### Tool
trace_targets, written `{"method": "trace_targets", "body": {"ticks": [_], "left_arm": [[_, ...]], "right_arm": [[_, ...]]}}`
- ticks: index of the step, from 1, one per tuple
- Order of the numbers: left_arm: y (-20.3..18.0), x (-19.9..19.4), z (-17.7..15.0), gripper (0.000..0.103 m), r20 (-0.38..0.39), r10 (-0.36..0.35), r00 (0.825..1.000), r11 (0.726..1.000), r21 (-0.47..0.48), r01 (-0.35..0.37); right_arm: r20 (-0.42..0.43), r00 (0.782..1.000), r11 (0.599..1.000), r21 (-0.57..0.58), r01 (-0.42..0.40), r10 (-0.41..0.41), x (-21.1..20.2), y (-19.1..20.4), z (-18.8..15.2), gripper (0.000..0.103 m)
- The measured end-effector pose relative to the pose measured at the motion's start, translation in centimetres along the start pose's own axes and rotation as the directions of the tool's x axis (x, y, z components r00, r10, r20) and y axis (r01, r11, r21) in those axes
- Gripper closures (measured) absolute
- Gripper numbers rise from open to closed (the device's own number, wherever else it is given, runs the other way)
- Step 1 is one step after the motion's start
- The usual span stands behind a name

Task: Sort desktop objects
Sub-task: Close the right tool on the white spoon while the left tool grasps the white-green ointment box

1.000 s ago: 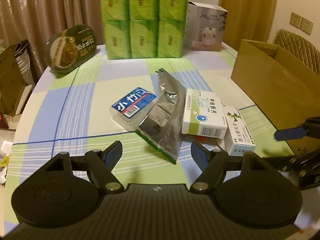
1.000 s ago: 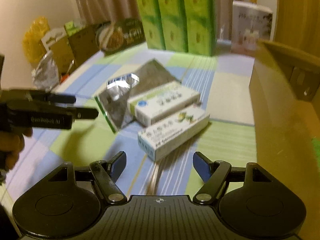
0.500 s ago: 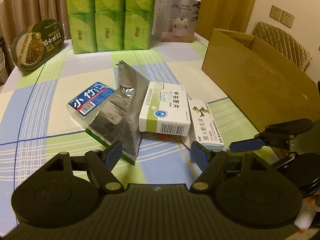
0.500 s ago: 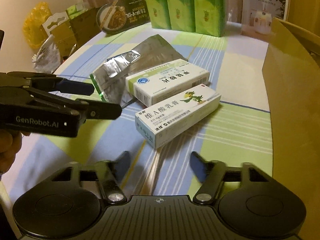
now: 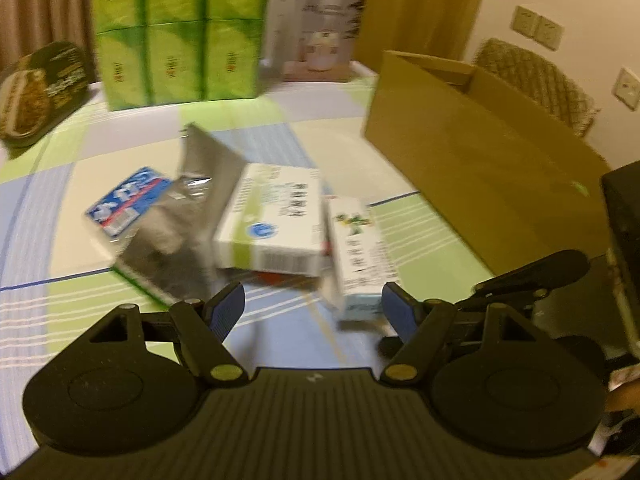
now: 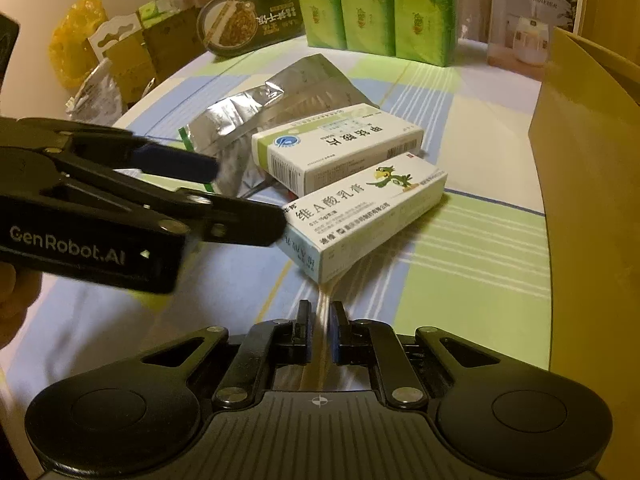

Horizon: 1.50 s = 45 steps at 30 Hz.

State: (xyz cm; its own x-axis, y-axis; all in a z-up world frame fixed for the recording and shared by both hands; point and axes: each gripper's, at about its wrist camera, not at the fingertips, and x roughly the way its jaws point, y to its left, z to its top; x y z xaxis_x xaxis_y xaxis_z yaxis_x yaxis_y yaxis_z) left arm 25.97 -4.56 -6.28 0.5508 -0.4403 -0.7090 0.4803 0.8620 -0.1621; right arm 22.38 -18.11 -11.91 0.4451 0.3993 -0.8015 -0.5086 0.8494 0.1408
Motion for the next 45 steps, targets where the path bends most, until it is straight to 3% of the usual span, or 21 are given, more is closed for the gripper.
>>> {"method": "trace_targets", "body": {"ticks": [7,14,18,21,23,29,34,39,45], "left_arm": [[-2.6,2.0,0.0,0.035,-0.029,-0.008,1.0,0.997,0.071,0.01],[-3.7,3.4,-0.2,0.074,-0.044,-0.057,0.997,0.996,0.067,0.06],[-4.3,3.4,-0.4,0.08,-0.052,-0.033,0.998,0.997,0.069,0.036],[-4.3,3.5,-0.3,0.076,-0.047,-0.035,0.998,0.999,0.036,0.037],[-4.5,3.6,-0.2,0.057,-0.033,-0.026,0.999,0.999,0.035,0.027],[-5.2,3.6,-0.4,0.042,-0.033,-0.026,0.999,0.998,0.048,0.027],[-5.5,3.5,-0.3,0.032,-0.018,-0.029,0.999,0.999,0.041,0.03],[-5.9,3.7,-0.1,0.03,-0.007,-0.021,1.0,0.999,0.035,0.021],[-7.0,5.1,-0.1,0.03,-0.016,-0.016,1.0,0.999,0.05,0.017]], "right_arm": [[-0.009,1.0,1.0,0.021,0.011,-0.011,-1.1,-0.8,-1.1,0.099],[-0.017,1.0,0.999,0.038,0.024,-0.023,-2.1,-1.7,-1.8,0.099],[-0.022,0.999,0.999,0.04,0.034,-0.033,-2.5,-1.9,-2.3,0.099],[-0.029,0.998,0.998,0.041,0.051,-0.05,-3.0,-2.1,-2.6,0.099],[-0.035,0.998,0.998,0.041,0.052,-0.05,-3.2,-2.2,-2.9,0.099],[-0.063,0.995,0.996,0.028,0.085,-0.084,-4.6,-1.7,-4.2,0.099],[-0.034,0.991,0.99,0.059,0.131,-0.129,-6.6,-0.9,-6.1,0.099],[0.0,0.988,0.967,0.206,0.151,-0.155,-7.4,-1.2,-8.1,0.099],[0.023,0.981,0.956,0.231,0.182,-0.193,-7.3,-1.5,-8.1,0.099]]}}
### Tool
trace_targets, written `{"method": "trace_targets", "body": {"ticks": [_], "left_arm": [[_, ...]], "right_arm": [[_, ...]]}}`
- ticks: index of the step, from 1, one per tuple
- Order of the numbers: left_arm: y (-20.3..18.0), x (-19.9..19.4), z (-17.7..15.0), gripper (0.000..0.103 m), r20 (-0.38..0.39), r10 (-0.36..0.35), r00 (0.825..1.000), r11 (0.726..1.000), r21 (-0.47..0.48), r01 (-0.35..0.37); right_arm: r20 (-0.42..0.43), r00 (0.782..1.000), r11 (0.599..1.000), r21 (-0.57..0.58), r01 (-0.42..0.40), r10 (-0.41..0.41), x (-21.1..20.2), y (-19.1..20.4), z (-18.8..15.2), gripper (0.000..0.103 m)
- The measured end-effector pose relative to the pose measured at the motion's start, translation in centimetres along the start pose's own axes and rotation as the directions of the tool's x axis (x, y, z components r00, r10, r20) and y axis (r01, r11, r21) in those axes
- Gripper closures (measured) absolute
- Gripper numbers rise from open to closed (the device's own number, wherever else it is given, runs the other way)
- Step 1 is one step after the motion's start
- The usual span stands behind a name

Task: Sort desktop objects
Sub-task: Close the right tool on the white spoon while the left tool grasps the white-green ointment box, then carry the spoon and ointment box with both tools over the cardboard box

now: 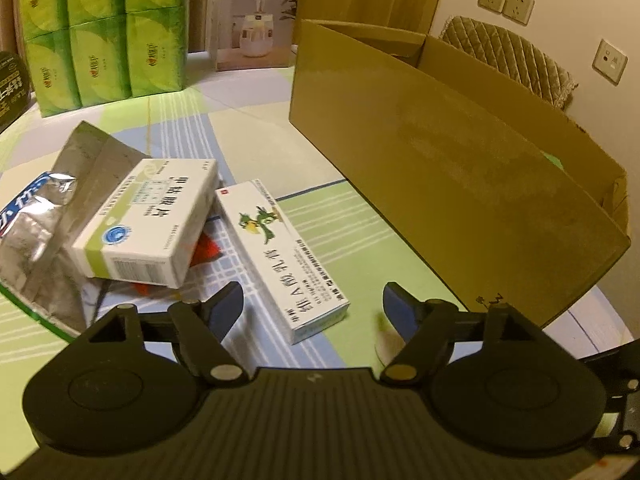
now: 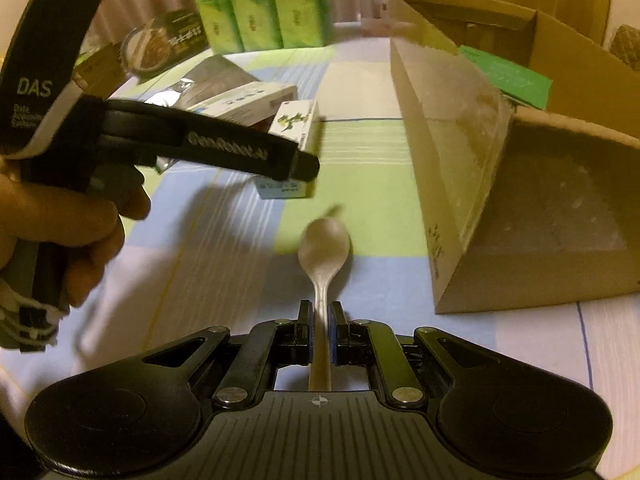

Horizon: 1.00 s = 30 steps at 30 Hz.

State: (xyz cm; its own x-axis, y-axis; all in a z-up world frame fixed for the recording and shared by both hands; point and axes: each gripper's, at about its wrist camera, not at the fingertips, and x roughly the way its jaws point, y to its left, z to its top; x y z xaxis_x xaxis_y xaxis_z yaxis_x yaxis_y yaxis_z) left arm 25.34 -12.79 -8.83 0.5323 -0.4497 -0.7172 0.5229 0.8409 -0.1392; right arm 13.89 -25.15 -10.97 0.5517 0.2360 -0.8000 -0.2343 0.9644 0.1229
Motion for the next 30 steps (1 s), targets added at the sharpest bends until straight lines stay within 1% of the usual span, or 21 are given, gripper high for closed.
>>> {"method": "trace_targets", "body": {"ticks": [3,4,5,6,7,9,11,16,21,24,25,26,27,30], "left_arm": [[-0.1,0.8,0.0,0.033,-0.014,0.019,1.0,1.0,0.013,-0.019],[0.1,1.0,-0.1,0.038,-0.025,0.031,0.999,0.999,0.011,-0.031],[0.4,1.1,-0.1,0.048,-0.038,0.042,0.998,0.999,0.006,-0.042],[0.7,1.1,-0.2,0.053,-0.05,0.044,0.998,0.999,-0.003,-0.044],[1.1,1.0,-0.2,0.063,-0.06,0.04,0.997,0.999,-0.015,-0.041],[1.6,0.6,-0.4,0.065,-0.071,0.042,0.997,0.999,-0.022,-0.044],[1.6,0.1,-0.6,0.067,-0.08,0.058,0.995,0.998,0.0,-0.058],[1.6,-1.9,-1.7,0.068,-0.113,0.052,0.992,0.999,0.01,-0.052],[1.4,-5.4,-4.3,0.069,-0.137,0.051,0.989,0.998,0.05,-0.044],[1.9,-7.4,-5.9,0.069,-0.144,0.059,0.988,0.997,0.058,-0.051],[2.2,-8.0,-6.4,0.067,-0.14,0.067,0.988,0.997,0.051,-0.06],[2.5,-8.4,-6.8,0.06,-0.133,0.074,0.988,0.997,0.041,-0.069],[2.7,-8.7,-7.0,0.057,-0.127,0.077,0.989,0.997,0.03,-0.074],[3.3,-9.2,-7.1,0.056,-0.108,0.08,0.991,0.997,0.011,-0.079]], "right_arm": [[0.001,1.0,1.0,0.003,-0.001,0.001,0.0,0.0,0.1,0.099],[0.001,1.0,1.0,0.001,-0.001,0.001,0.0,0.0,0.1,0.099],[0.001,1.0,1.0,0.0,-0.002,0.002,0.0,0.0,0.1,0.099],[0.001,1.0,1.0,0.0,-0.004,0.004,0.0,-0.1,0.1,0.099],[0.0,1.0,1.0,0.002,-0.007,0.007,0.0,-0.1,0.1,0.099],[-0.001,1.0,1.0,0.005,-0.013,0.013,0.1,-0.1,0.0,0.099],[-0.002,1.0,1.0,0.004,-0.016,0.016,0.0,-0.1,-0.1,0.099],[-0.003,1.0,1.0,0.004,-0.019,0.02,-0.1,-0.3,-0.1,0.099],[0.012,0.999,1.0,0.0,-0.029,0.029,-0.3,-0.1,0.2,0.099],[0.022,0.999,0.999,-0.008,-0.046,0.046,-0.4,0.6,0.5,0.099],[0.024,0.998,0.999,-0.015,-0.052,0.052,-0.5,1.0,0.5,0.099],[0.027,0.998,0.998,-0.023,-0.056,0.057,-0.5,1.4,0.5,0.099],[0.03,0.998,0.998,-0.032,-0.062,0.063,-0.5,1.9,0.6,0.099],[0.042,0.997,0.996,-0.062,-0.069,0.072,-0.4,3.3,1.1,0.099]]}}
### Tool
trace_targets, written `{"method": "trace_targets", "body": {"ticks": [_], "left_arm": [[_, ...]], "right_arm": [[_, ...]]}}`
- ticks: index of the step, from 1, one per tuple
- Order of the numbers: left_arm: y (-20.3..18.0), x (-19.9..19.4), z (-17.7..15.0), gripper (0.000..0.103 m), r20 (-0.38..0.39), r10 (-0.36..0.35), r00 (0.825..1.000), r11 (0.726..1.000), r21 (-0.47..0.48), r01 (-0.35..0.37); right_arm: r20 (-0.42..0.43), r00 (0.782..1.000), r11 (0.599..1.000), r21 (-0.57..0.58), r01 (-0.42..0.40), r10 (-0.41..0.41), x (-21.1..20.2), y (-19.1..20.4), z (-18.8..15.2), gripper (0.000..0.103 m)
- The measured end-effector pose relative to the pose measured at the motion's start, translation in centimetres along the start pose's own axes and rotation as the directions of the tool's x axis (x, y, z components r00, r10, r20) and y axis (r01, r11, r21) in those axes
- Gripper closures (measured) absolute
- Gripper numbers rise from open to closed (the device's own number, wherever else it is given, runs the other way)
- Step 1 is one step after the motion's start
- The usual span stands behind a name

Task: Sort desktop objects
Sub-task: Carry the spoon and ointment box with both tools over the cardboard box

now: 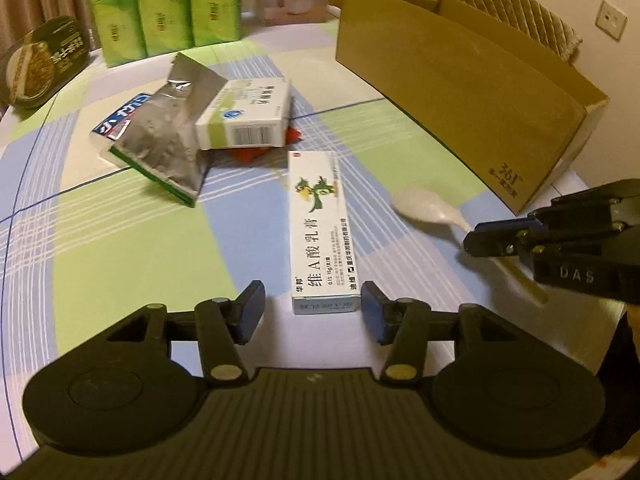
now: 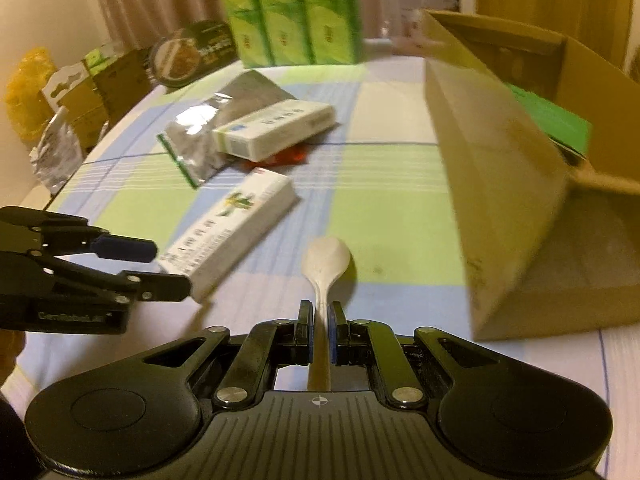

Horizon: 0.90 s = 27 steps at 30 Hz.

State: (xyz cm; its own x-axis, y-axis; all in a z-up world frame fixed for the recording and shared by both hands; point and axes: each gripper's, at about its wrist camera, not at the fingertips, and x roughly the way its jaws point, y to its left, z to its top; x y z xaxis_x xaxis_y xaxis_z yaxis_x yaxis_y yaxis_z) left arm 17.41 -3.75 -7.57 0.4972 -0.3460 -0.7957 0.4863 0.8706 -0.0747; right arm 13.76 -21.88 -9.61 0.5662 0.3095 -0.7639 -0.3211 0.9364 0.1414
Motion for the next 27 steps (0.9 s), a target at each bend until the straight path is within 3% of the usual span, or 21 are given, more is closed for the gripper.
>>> {"method": "trace_targets", "body": {"ticks": [6,13,27], "left_arm": [[0.1,1.3,1.4,0.052,0.04,0.005,0.999,1.0,0.025,-0.006],[-0.2,3.9,2.8,0.052,0.027,0.004,1.0,0.999,0.046,-0.005],[0.2,4.1,2.8,0.052,0.03,0.002,1.0,0.999,0.048,-0.003]], "right_arm": [[0.009,1.0,1.0,-0.009,0.028,-0.028,1.2,0.5,0.7,0.099],[0.011,0.999,0.999,-0.007,0.05,-0.05,2.5,0.0,1.0,0.099],[0.017,0.998,0.995,-0.08,0.064,-0.063,4.3,0.2,1.3,0.093]]}}
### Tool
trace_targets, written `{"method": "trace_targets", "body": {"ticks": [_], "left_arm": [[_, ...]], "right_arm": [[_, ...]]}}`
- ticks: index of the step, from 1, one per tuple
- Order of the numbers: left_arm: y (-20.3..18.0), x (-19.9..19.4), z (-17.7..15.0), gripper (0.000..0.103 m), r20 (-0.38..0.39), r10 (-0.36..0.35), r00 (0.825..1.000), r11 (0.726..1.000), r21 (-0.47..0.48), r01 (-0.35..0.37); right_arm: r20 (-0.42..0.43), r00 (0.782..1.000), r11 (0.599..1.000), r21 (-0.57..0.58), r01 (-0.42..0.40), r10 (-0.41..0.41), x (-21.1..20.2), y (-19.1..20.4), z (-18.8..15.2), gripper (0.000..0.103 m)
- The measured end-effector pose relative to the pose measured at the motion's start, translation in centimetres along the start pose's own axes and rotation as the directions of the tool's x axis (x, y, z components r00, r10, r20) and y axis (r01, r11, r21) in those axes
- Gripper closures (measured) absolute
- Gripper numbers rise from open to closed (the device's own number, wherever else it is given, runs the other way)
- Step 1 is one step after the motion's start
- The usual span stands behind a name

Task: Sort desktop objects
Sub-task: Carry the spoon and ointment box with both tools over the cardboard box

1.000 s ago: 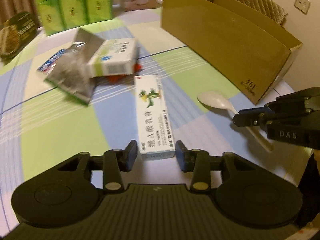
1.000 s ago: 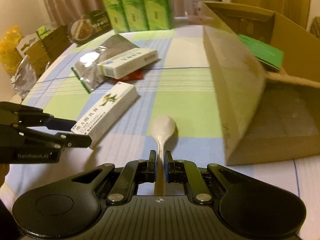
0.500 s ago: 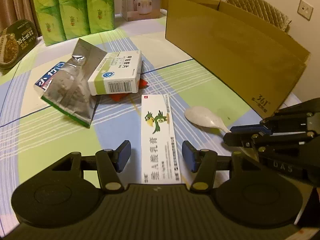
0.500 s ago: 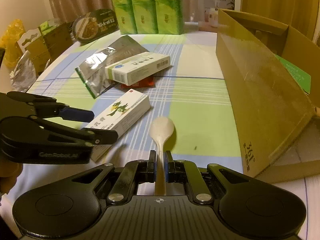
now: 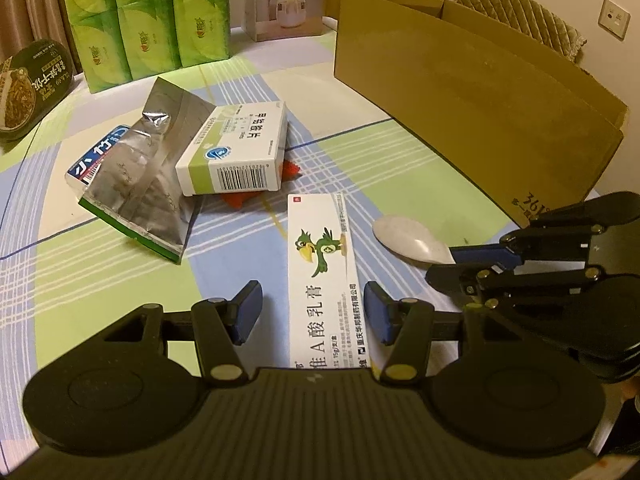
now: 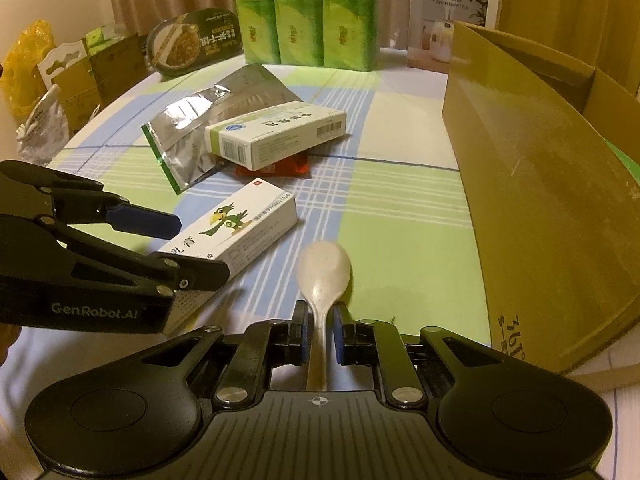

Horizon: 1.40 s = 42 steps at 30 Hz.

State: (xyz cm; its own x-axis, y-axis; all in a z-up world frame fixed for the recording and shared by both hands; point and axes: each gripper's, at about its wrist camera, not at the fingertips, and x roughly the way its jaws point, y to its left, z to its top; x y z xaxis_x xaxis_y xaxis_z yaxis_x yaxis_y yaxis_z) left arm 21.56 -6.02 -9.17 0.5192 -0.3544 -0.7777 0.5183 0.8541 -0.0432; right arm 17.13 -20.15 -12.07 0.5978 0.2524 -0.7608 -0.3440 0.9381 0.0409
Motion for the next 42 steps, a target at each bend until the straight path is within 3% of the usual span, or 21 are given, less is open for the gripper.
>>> {"method": "trace_targets", "body": {"ticks": [6,8,23,42], "left_arm": [[0.0,0.6,0.0,0.054,0.007,-0.013,1.0,1.0,-0.008,0.013],[0.0,0.8,0.0,0.07,-0.006,-0.01,1.0,1.0,-0.006,0.01],[-0.4,-1.2,0.6,0.07,0.008,-0.012,1.0,1.0,0.007,0.012],[0.3,-4.7,1.9,0.07,0.117,-0.001,0.993,0.999,-0.048,0.007]], "right_arm": [[-0.011,1.0,1.0,-0.006,-0.005,0.005,0.1,0.1,0.2,0.094],[-0.014,1.0,1.0,-0.006,-0.011,0.011,0.0,0.1,0.2,0.098],[0.057,0.998,1.0,0.015,-0.025,0.024,-2.0,-0.2,1.2,0.099],[0.147,0.989,1.0,0.012,-0.024,0.022,-4.3,0.1,2.7,0.099]]}}
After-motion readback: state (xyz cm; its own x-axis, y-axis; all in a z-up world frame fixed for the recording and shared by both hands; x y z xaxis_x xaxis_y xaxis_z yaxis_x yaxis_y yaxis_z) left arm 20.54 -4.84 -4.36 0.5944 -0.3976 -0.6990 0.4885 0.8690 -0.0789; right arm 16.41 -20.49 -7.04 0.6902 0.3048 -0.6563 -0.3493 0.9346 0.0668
